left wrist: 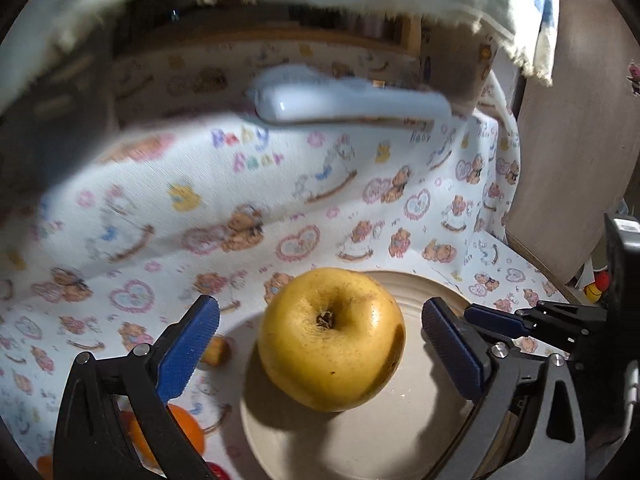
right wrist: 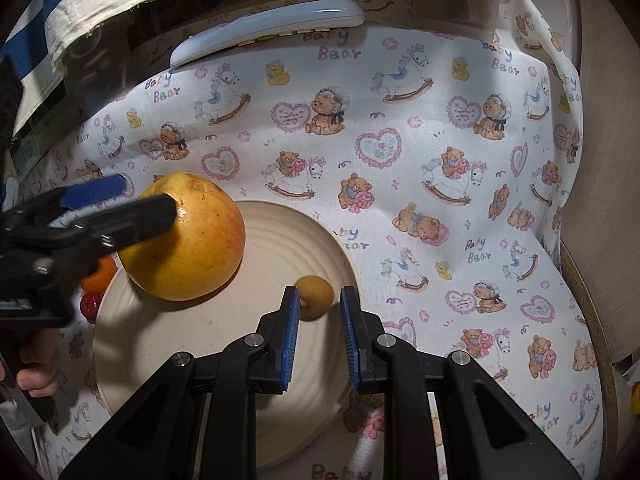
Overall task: Organize fruits
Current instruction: 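Lower the pear onto the plate with the left tool while the right tool drops the brown fruit there, then open and withdraw both tools from the plate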
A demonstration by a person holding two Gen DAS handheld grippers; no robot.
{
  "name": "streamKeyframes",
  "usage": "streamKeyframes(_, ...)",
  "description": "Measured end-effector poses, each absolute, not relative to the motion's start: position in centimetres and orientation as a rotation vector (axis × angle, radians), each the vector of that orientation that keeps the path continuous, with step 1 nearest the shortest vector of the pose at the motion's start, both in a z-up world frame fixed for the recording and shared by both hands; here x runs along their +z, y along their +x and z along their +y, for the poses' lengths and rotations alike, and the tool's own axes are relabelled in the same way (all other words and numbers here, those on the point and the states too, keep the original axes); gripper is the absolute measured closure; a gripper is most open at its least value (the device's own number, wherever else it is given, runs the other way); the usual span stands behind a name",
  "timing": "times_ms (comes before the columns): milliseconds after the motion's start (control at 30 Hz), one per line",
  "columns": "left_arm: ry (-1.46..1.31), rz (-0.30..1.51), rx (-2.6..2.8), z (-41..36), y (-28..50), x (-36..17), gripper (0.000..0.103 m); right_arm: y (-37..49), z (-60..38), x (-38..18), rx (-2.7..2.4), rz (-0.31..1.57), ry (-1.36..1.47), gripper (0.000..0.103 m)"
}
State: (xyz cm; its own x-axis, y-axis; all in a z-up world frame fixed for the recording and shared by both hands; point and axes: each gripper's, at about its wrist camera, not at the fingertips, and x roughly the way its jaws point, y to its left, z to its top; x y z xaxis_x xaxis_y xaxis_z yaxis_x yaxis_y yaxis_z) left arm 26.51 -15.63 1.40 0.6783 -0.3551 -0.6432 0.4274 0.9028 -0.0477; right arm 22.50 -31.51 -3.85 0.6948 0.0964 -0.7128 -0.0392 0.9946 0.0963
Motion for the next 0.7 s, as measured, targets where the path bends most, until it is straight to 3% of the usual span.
streamKeyframes(200, 0.157, 0.538, -0.372, -13.5, 23.7, 4.0, 0.002, 22.1, -31.1, -3.3, 0.064, 0.778, 0.069, 0.081)
streamKeyframes(300, 0.168, 0.476, -0.344, -11.9, 21.8, 5.2, 0.002, 21.7, -31.1, -2.6, 0.058, 0.749, 0.074, 0.073)
streamKeyframes(700, 0.116, 0.311, -0.229, -4.3, 14.0, 9.5, 0.002, 18.9, -29.0, 1.0, 0.093, 0.613, 0.064, 0.072)
